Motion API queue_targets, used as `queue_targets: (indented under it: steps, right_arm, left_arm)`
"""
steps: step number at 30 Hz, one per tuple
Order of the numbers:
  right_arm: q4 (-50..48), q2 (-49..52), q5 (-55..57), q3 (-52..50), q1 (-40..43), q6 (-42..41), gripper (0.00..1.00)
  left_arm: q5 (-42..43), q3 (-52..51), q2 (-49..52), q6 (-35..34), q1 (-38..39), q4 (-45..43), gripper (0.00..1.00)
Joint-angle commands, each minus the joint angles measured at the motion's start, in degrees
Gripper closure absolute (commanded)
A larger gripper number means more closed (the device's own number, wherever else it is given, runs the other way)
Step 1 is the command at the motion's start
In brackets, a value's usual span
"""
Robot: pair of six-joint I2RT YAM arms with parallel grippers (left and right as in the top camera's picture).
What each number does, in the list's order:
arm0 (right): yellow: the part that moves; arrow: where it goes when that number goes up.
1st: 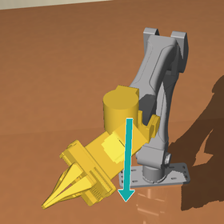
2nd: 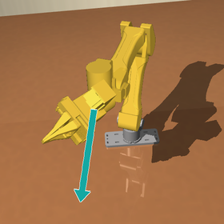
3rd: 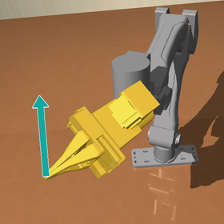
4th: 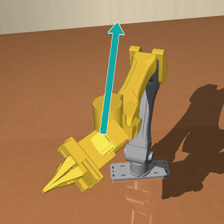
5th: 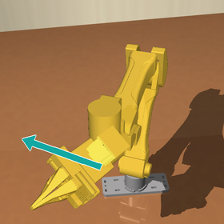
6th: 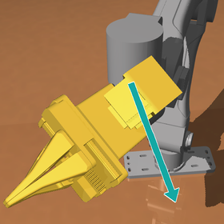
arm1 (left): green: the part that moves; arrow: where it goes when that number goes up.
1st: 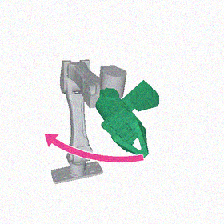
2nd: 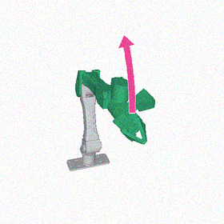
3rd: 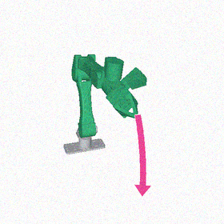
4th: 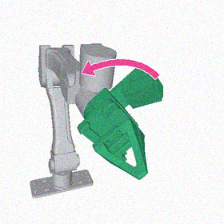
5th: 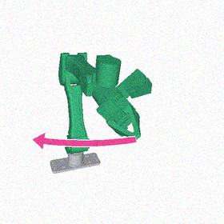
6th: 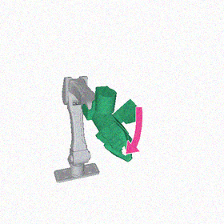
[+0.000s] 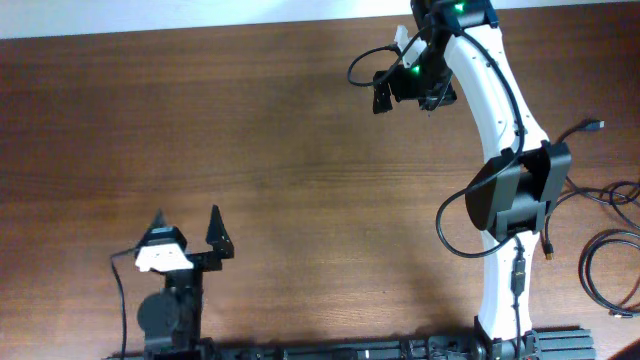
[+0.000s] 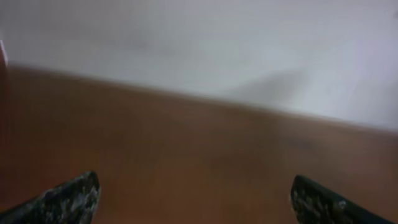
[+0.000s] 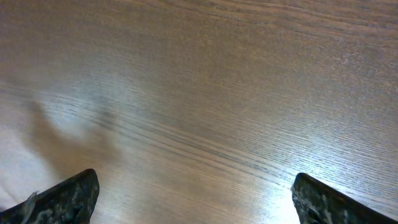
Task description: Untangle cables
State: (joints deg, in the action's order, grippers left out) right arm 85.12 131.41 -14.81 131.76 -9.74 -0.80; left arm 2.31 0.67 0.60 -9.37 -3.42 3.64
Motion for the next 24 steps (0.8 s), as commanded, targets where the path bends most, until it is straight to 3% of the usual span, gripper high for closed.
queue_targets:
  steps: [1,8,24]
  right_arm:
    - [-0.15,-0.74,0.31,-0.2,0.0,0.59,0.02]
    - [-0.15,-0.74,0.31,-0.2,0.0,0.59,0.02]
    - [-0.13,-0.74,0.31,-0.2,0.0,0.57,0.02]
  left_arm:
    - [1.46,-0.13,-0.33,9.38,-0.33,1.01,0.01]
    - [1.33,-0.13,-0.33,13.18,0.61,1.09,0.01]
    - [1.33,-0.13,-0.31,10.27,2.25,0.94,0.01]
